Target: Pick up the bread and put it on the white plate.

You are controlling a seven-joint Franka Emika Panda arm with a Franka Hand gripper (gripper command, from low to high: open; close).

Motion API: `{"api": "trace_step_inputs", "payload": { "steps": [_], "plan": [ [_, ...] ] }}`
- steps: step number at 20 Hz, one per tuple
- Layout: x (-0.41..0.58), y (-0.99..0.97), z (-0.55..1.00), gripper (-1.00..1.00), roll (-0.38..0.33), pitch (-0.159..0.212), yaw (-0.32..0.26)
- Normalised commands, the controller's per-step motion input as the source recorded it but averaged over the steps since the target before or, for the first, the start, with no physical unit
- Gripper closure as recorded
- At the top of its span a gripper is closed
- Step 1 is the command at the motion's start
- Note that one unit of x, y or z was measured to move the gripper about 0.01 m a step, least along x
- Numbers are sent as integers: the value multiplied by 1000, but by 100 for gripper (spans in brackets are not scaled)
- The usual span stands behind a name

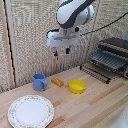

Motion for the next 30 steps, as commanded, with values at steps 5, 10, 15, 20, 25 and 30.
{"api": "trace_step_inputs", "payload": {
  "steps": [5,10,15,20,25,30],
  "plan": [
    [619,-121,-312,-100,-25,7,135],
    [501,-270,-293,-100,0,0,186],
    [342,-238,-326,-100,-10,70,160],
    [141,-15,-378,-100,-45,124,32],
    [315,-65,-397,-100,-28,65,4],
    [433,-153,-294,-100,-1,6,33]
  ]
}}
